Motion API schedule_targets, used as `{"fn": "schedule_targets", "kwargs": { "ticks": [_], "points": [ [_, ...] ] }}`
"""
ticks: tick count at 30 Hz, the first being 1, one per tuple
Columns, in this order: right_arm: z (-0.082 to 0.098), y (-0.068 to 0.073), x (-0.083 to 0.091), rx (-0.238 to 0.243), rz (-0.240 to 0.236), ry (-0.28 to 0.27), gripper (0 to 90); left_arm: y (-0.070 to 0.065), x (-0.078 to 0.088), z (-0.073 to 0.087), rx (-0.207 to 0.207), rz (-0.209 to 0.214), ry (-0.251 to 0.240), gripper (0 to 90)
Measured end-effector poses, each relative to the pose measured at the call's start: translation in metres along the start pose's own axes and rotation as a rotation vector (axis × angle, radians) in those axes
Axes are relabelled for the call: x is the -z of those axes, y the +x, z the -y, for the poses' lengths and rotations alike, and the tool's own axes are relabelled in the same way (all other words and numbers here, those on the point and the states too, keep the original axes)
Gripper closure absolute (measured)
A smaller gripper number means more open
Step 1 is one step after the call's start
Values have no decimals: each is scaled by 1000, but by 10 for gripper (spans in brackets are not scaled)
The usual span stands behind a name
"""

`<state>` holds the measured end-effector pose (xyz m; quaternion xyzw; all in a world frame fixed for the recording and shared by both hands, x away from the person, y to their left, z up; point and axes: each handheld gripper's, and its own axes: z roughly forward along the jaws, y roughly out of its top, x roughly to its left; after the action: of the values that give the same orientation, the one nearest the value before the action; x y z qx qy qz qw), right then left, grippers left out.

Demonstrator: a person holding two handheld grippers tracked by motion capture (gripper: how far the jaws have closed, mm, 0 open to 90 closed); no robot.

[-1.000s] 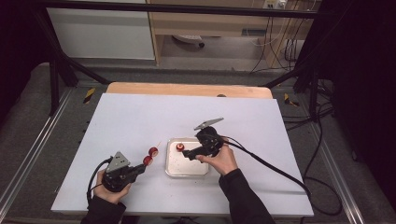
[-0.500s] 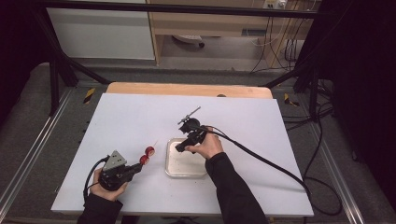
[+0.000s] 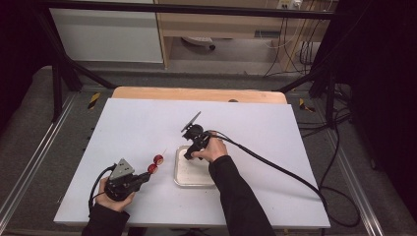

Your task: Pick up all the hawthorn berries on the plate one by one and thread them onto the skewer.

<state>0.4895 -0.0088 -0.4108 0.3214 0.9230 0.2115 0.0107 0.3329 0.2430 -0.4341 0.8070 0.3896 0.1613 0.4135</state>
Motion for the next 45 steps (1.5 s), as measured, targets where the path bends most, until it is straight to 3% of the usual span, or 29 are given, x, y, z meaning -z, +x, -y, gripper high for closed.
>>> {"fn": "schedule_targets", "kwargs": {
  "ticks": [8, 18, 24, 28, 33, 38, 45],
  "points": [
    [-3, -6, -5, -21, -19, 29, 534, 0, -1, 0, -2, 2, 1, 879],
    [-4, -7, -7, -7, -35, 20, 615, -1, -2, 0, -5, 2, 2, 879],
    [-4, -6, -5, -25, -46, 15, 626, -1, -1, 0, -6, 2, 1, 879],
    [-4, -4, 2, -51, -59, 3, 628, -1, -1, 0, -8, 1, 1, 879],
    [-1, 0, 16, -37, -53, -3, 628, -3, -1, -1, -12, 1, -2, 880],
    [5, 7, 31, -53, -48, -10, 628, -5, 0, -1, -13, -2, -11, 879],
    [23, 9, 47, -111, -84, -108, 628, -11, 1, -3, -20, -2, -29, 879]
  ]
}}
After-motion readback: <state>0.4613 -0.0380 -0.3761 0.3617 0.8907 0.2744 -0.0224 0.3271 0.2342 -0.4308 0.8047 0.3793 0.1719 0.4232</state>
